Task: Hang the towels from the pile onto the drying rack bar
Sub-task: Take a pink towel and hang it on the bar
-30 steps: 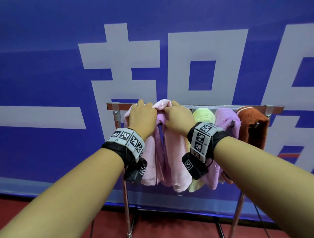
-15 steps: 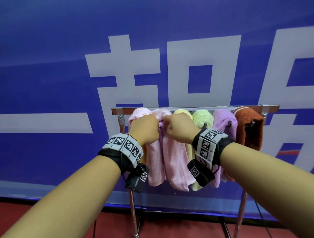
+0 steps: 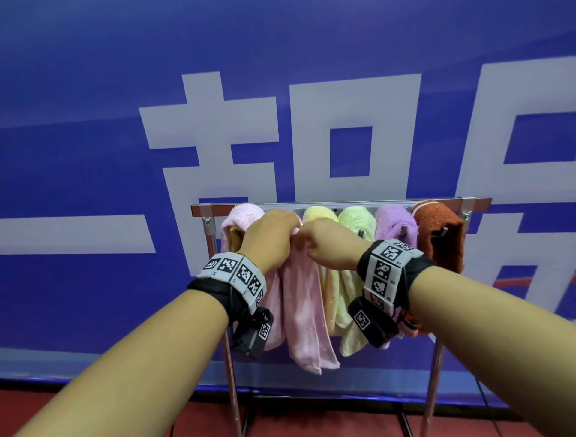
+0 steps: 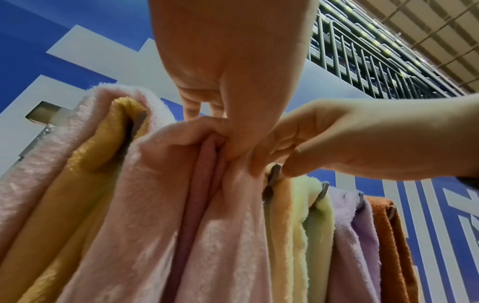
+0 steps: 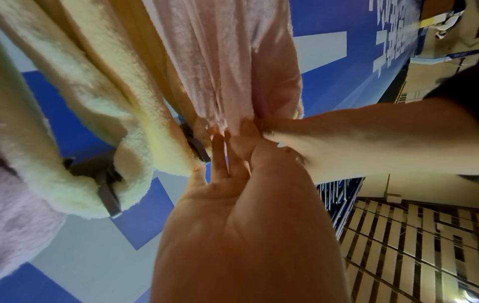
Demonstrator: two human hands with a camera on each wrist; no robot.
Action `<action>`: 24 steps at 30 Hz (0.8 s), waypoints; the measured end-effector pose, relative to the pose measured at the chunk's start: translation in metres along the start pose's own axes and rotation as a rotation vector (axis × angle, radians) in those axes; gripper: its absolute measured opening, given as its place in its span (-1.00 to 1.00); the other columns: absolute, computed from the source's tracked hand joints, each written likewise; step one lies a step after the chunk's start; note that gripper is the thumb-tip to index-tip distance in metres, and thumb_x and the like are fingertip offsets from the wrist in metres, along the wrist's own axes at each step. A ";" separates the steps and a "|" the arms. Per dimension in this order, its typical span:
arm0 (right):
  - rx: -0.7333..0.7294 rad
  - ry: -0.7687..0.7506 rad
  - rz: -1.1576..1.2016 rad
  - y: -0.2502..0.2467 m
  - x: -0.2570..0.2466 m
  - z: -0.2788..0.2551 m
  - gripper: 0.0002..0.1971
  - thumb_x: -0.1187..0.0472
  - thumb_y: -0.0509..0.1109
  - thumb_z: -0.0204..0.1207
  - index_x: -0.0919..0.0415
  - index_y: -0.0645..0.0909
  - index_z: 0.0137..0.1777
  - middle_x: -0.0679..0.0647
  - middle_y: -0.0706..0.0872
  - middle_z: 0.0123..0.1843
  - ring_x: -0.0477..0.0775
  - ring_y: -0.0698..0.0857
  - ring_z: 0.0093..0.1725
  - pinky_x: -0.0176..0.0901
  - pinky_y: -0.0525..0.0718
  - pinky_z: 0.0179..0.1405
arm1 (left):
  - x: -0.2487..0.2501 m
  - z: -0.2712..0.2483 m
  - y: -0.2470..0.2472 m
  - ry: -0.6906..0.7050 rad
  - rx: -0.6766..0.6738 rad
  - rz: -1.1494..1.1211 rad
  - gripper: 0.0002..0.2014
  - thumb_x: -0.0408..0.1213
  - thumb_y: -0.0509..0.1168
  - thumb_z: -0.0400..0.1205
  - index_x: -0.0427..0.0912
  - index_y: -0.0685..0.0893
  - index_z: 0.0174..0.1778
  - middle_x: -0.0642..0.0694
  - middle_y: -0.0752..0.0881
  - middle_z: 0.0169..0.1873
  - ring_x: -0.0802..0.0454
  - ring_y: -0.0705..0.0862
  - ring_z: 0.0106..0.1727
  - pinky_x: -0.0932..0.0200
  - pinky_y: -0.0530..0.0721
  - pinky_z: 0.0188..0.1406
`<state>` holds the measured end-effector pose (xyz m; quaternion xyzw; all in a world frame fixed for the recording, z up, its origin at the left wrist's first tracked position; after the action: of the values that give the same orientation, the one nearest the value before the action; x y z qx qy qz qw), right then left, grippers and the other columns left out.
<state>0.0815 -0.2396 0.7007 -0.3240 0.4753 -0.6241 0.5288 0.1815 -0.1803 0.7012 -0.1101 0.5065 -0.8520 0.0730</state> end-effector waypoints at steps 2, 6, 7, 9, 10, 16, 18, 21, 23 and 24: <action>0.103 0.080 0.025 -0.006 0.014 0.005 -0.81 0.37 0.25 0.42 0.19 0.69 -0.14 0.15 0.74 -0.14 0.23 0.67 -0.07 0.12 0.62 -0.07 | 0.000 0.001 0.000 0.008 0.019 0.074 -0.72 -0.28 0.13 0.51 0.07 0.66 0.04 0.04 0.68 0.11 -0.05 0.59 0.23 -0.10 0.65 0.06; 0.108 0.077 -0.072 -0.004 0.030 0.015 -0.75 0.12 0.13 0.55 0.07 0.63 0.05 0.07 0.72 0.01 0.19 0.63 0.13 0.08 0.63 0.02 | 0.002 0.008 0.002 0.050 -0.023 0.216 -0.80 -0.25 0.21 0.61 -0.03 0.74 0.00 0.06 0.63 0.09 0.00 0.54 0.26 0.07 0.49 -0.17; 0.064 0.034 -0.168 0.000 0.031 0.017 -0.65 0.02 0.05 0.57 0.04 0.66 0.09 0.02 0.72 0.09 0.17 0.60 0.22 0.05 0.62 0.06 | 0.002 0.011 0.003 0.067 -0.049 0.250 -0.79 -0.22 0.21 0.63 -0.03 0.75 0.03 0.05 0.62 0.11 -0.01 0.54 0.27 0.09 0.46 -0.17; 0.003 -0.031 -0.369 0.008 0.033 0.020 -0.61 -0.04 0.06 0.60 -0.07 0.68 0.21 -0.12 0.66 0.27 0.10 0.49 0.40 0.00 0.53 0.16 | 0.004 0.014 0.004 0.087 -0.093 0.313 -0.77 -0.19 0.23 0.63 -0.01 0.76 0.09 0.06 0.61 0.21 -0.02 0.52 0.33 0.08 0.49 -0.12; 0.006 -0.042 -0.412 0.009 0.033 0.020 -0.66 -0.01 0.13 0.61 -0.10 0.66 0.25 -0.14 0.63 0.33 0.08 0.45 0.45 0.00 0.50 0.19 | 0.005 0.014 0.004 0.091 -0.112 0.337 -0.77 -0.18 0.24 0.64 0.00 0.77 0.11 0.06 0.59 0.25 -0.02 0.50 0.35 0.07 0.51 -0.10; 0.103 -0.045 -0.397 0.008 0.034 0.023 -0.79 0.11 0.20 0.58 0.05 0.61 0.11 -0.04 0.67 0.17 0.13 0.56 0.30 0.01 0.50 0.10 | 0.012 0.014 0.005 0.092 -0.145 0.438 -0.73 -0.14 0.21 0.68 0.03 0.73 0.22 0.00 0.53 0.31 -0.06 0.43 0.34 -0.06 0.66 0.04; 0.157 -0.030 -0.309 0.006 0.034 0.025 -0.87 0.14 0.24 0.54 0.09 0.60 -0.02 0.01 0.70 0.02 0.18 0.61 0.13 -0.03 0.46 -0.01 | 0.012 0.015 0.004 0.081 -0.153 0.419 -0.71 -0.18 0.21 0.68 0.06 0.71 0.27 0.01 0.53 0.31 -0.06 0.44 0.33 -0.05 0.65 0.03; 0.167 -0.018 -0.274 0.011 0.036 0.030 -0.87 0.16 0.23 0.51 0.16 0.59 -0.14 0.08 0.70 -0.13 0.24 0.62 -0.05 0.10 0.60 -0.07 | 0.011 0.016 0.003 0.078 -0.160 0.411 -0.68 -0.22 0.20 0.67 0.09 0.69 0.31 0.03 0.53 0.31 -0.06 0.43 0.33 -0.05 0.64 0.02; 0.116 -0.029 -0.316 0.017 0.041 0.033 -0.69 0.10 0.07 0.50 0.17 0.64 -0.18 0.09 0.70 -0.14 0.24 0.63 -0.09 0.14 0.64 -0.06 | 0.012 0.015 0.004 0.072 -0.165 0.420 -0.70 -0.20 0.21 0.68 0.09 0.71 0.28 0.02 0.51 0.32 -0.06 0.42 0.34 -0.03 0.62 -0.03; 0.088 -0.038 -0.336 0.019 0.043 0.034 -0.63 0.09 0.03 0.49 0.16 0.68 -0.17 0.09 0.70 -0.10 0.24 0.62 -0.06 0.14 0.65 -0.03 | 0.013 0.015 0.004 0.070 -0.165 0.439 -0.71 -0.18 0.22 0.69 0.08 0.71 0.28 0.01 0.50 0.32 -0.07 0.41 0.34 -0.01 0.60 -0.06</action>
<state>0.1091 -0.2891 0.6907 -0.3872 0.3765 -0.7177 0.4396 0.1728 -0.1977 0.7057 0.0270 0.5883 -0.7748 0.2298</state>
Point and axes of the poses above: each hand's wrist, its own z-axis towards the middle knuckle, its own y-axis out of the palm, x = y × z, the point moved 5 cm from there along z, towards the middle knuckle
